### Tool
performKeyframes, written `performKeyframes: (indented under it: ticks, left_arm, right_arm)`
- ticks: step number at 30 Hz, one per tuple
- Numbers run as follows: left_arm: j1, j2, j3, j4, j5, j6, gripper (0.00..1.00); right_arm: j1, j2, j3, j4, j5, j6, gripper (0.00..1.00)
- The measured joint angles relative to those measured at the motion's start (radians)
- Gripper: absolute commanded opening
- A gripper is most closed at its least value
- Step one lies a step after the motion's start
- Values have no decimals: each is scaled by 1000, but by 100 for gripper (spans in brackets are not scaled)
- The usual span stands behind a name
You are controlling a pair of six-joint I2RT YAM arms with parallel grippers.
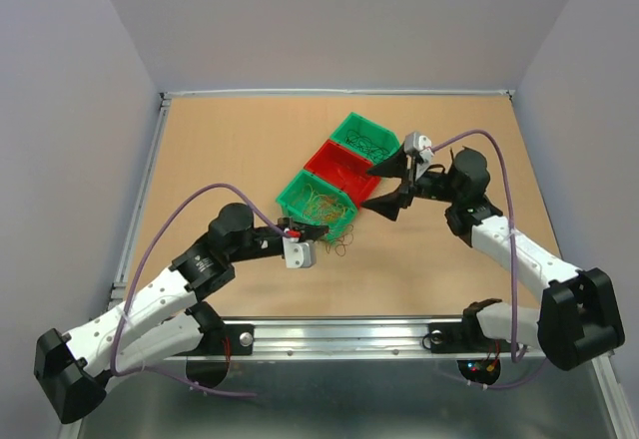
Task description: Untangle the cables
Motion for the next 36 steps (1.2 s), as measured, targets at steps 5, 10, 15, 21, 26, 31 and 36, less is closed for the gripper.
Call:
performKeyframes:
  ticks: [5, 10, 15, 21, 26, 31, 36]
  left_arm:
    - [11, -68, -88, 142, -26, -111, 0]
    - [11, -26, -86, 200, -38, -147, 0]
    - [12, 26, -85, 200, -55, -167, 0]
    - [18, 27, -79, 200, -58, -191, 0]
    - [18, 14, -79, 203, -56, -203, 0]
    - [20, -4, -79, 203, -43, -217, 0]
    - [26, -20, -79, 204, -35, -229, 0]
  right_arm:
    - [53, 42, 0, 16, -196, -70, 91]
    - [68, 38, -8, 27, -298, -117, 93]
    - [110, 6, -26, 6, -330, -180, 94]
    - [198, -18, -24, -124, -285, -330, 95]
    - [272, 58, 5, -202, -202, -393, 95]
    - [318, 192, 73, -183, -109, -397, 66]
    - [342, 290, 87, -36, -2, -320, 21]
